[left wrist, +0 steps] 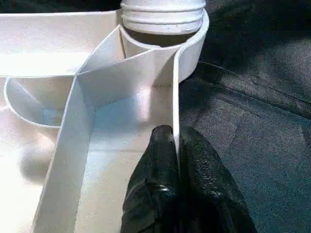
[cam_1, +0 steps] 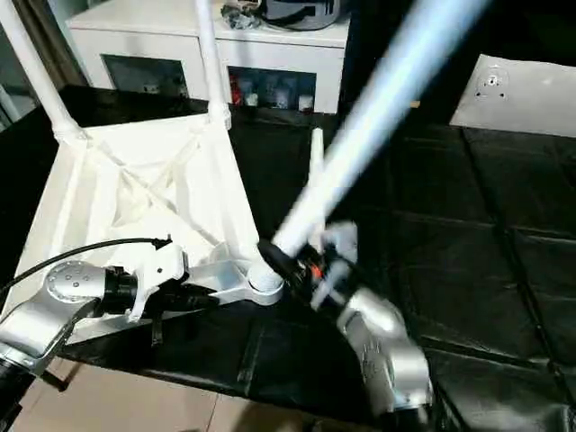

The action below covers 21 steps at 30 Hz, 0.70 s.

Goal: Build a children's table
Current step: Insert table leg to table base

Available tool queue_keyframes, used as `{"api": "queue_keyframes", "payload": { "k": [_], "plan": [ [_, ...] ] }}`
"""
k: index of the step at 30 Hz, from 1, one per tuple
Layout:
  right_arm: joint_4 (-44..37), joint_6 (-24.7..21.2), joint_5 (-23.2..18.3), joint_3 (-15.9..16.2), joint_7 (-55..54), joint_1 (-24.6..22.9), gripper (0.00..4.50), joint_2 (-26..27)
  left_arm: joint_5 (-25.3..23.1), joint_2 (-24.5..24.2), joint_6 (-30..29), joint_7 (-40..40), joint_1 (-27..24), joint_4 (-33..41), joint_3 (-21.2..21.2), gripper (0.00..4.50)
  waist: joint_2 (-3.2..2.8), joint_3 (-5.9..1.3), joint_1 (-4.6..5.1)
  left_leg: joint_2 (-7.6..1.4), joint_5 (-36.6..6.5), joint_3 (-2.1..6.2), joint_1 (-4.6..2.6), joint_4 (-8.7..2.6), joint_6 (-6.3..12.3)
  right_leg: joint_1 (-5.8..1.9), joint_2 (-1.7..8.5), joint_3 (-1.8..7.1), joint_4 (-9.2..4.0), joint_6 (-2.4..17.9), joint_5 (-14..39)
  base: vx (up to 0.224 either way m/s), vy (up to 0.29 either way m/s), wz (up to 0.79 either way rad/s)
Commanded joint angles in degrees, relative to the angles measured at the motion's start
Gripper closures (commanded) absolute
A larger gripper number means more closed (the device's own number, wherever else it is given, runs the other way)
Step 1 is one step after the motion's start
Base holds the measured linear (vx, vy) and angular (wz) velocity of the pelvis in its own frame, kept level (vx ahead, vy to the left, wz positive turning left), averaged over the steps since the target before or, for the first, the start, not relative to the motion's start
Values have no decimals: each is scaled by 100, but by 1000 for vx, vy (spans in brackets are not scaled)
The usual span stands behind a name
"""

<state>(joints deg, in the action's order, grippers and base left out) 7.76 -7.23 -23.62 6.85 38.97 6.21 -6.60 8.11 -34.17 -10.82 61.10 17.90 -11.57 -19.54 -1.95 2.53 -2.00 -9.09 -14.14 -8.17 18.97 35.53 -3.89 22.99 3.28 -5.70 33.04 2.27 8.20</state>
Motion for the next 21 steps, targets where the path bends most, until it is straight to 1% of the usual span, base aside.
{"api": "queue_keyframes", "payload": {
  "k": [1,2,3,4,5,6,7,8,9,10,11,13,14,15,16,17,18,19,20,21],
  "plan": [
    [503,100,650,235,-65,-227,263,-262,69,-47,100,-43,149,93,313,450,-104,-278,-6,-352,-1344,129,73,-545,133,-317,555,331,-493,566,2826,0,0,0],
    [551,277,817,331,-53,-230,263,-337,52,-63,107,-34,148,96,307,450,-99,-270,0,-348,-1350,127,73,-549,138,-318,543,330,-498,548,2844,0,0,0],
    [623,494,1178,547,-58,-165,263,-521,21,-85,120,-15,151,94,297,450,-101,-273,-3,-346,-1335,124,69,-545,137,-310,545,328,-498,532,2867,0,0,0],
    [644,533,1241,575,-49,-150,263,-543,16,-87,123,-11,150,94,297,450,-81,-268,-3,-339,-1291,126,76,-544,144,-313,539,331,-481,516,2893,0,0,0],
    [676,592,1357,658,-1,-97,263,-590,-13,-103,143,5,156,86,281,450,-87,-259,3,-332,-1318,117,76,-547,166,-308,537,335,-504,507,2954,0,0,0],
    [687,614,1411,703,23,-68,263,-615,-29,-113,154,15,160,82,271,450,-81,-259,10,-330,-1403,119,60,-540,176,-299,543,326,-519,470,3108,0,0,0],
    [710,577,1566,867,101,75,263,-688,-91,-153,196,48,171,71,228,450,-48,-257,26,-328,-1422,124,70,-544,196,-307,539,321,-532,429,3186,0,0,0],
    [716,515,1624,945,134,161,263,-717,-124,-176,217,66,175,68,203,450,-61,-254,44,-330,-1444,139,79,-551,204,-315,533,314,-525,406,3209,0,0,0],
    [750,454,1680,1033,200,283,263,-740,-167,-206,251,96,180,59,167,450,-36,-253,55,-332,-1457,138,78,-549,210,-308,530,311,-525,401,3225,0,0,0],
    [783,432,1694,1075,248,338,263,-749,-183,-218,268,109,184,52,154,450,-53,-246,70,-317,-1517,133,68,-540,223,-293,535,311,-547,377,3340,0,0,0],
    [868,436,1720,1163,331,441,263,-770,-212,-239,299,132,190,40,131,450,-49,-242,75,-318,-1560,135,59,-537,224,-283,538,306,-557,361,3414,0,0,0],
    [967,401,1704,1245,462,557,263,-772,-226,-260,320,170,203,30,112,450,-42,-232,117,-309,-1655,142,58,-531,228,-271,530,292,-576,302,3573,0,0,0],
    [1156,305,1683,1357,713,741,263,-749,-244,-292,353,234,236,14,88,450,-53,-221,130,-305,-1696,147,58,-532,235,-269,532,285,-583,293,3615,0,0,0],
    [1270,309,1736,1431,828,845,263,-744,-251,-310,370,274,260,1,77,450,-50,-214,171,-306,-1765,162,65,-536,241,-268,528,276,-589,284,3679,0,0,0],
    [1422,289,1809,1545,979,980,263,-750,-265,-328,388,332,289,-11,71,450,-52,-191,198,-299,-1833,162,68,-527,249,-252,529,267,-612,250,3796,0,0,0],
    [1501,243,1814,1610,1107,1067,263,-745,-272,-340,394,365,312,-15,69,450,-52,-205,210,-288,-1858,161,53,-513,247,-250,528,255,-616,234,3855,0,0,0],
    [1532,207,1801,1636,1177,1106,263,-740,-276,-346,395,378,324,-16,69,450,-45,-193,233,-276,-1878,164,58,-506,256,-246,524,246,-636,185,3973,0,0,0],
    [1590,120,1749,1657,1283,1183,263,-711,-282,-354,406,402,358,-40,68,450,-57,-190,250,-269,-1910,164,39,-495,262,-231,527,237,-660,146,4090,0,0,0],
    [1628,59,1712,1669,1354,1235,263,-692,-287,-360,414,418,380,-55,68,450,-55,-189,255,-267,-1893,170,40,-492,265,-228,529,230,-668,117,4138,0,0,0],
    [1699,-112,1630,1741,1613,1338,263,-684,-289,-357,420,452,438,-99,72,450,-84,-186,255,-270,-1908,177,41,-496,259,-230,530,226,-664,114,4138,0,0,0]
  ]
}}
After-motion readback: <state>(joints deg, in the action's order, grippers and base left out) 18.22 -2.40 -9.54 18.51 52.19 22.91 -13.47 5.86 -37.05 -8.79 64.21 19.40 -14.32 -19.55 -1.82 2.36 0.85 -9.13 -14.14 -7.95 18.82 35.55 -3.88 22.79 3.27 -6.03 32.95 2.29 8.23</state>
